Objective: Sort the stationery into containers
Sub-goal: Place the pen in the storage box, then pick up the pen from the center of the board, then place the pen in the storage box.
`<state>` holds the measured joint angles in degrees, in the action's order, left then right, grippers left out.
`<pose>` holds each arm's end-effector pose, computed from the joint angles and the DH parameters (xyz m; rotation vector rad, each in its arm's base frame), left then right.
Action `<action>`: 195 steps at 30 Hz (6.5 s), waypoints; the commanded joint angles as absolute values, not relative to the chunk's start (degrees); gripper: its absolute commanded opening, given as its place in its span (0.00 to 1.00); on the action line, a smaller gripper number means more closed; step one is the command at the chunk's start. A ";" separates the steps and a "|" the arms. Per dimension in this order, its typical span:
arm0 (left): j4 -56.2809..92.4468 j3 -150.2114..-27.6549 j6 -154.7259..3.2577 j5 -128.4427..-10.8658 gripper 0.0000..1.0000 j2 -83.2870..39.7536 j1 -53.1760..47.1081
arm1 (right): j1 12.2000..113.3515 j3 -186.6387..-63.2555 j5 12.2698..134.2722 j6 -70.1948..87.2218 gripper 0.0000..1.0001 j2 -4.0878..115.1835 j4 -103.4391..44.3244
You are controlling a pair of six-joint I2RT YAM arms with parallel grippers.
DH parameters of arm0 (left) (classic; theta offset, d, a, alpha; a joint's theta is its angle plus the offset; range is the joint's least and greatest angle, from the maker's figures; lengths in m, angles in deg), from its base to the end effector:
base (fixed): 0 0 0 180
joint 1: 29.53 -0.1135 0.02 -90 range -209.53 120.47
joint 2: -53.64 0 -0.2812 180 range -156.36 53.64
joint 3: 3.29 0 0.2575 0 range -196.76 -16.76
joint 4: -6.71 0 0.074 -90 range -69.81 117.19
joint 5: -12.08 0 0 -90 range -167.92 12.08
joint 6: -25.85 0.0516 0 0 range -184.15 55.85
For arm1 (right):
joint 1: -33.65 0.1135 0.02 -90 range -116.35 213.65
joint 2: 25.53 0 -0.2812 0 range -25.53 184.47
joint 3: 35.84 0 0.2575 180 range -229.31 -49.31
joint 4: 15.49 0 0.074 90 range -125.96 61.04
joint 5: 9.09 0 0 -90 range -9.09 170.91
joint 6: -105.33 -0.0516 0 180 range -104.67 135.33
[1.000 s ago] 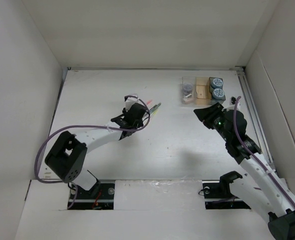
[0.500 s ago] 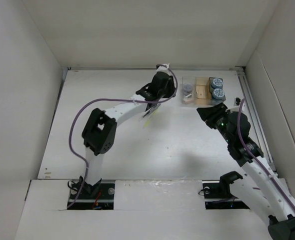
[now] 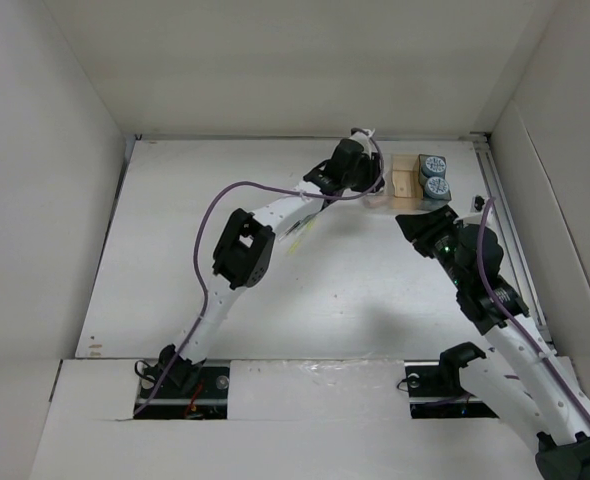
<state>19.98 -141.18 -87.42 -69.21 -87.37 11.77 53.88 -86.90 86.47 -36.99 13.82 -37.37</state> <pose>0.4573 -0.4122 0.2411 0.4162 1.9126 -0.9068 0.1688 0.0569 0.3219 0.5747 1.7307 0.8306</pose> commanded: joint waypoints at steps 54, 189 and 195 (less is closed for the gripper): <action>7.44 -80.57 -79.10 -98.83 0.34 -54.02 4.30 | 52.98 -87.55 79.51 -36.09 0.30 19.91 -33.19; -10.49 -54.99 -95.19 -65.95 0.64 -20.36 7.29 | 45.78 -142.65 129.96 -21.15 0.00 89.86 -47.07; -6.98 -56.05 -94.30 -70.79 0.42 -19.84 7.29 | 47.89 -144.05 126.26 -19.92 0.11 91.62 -47.59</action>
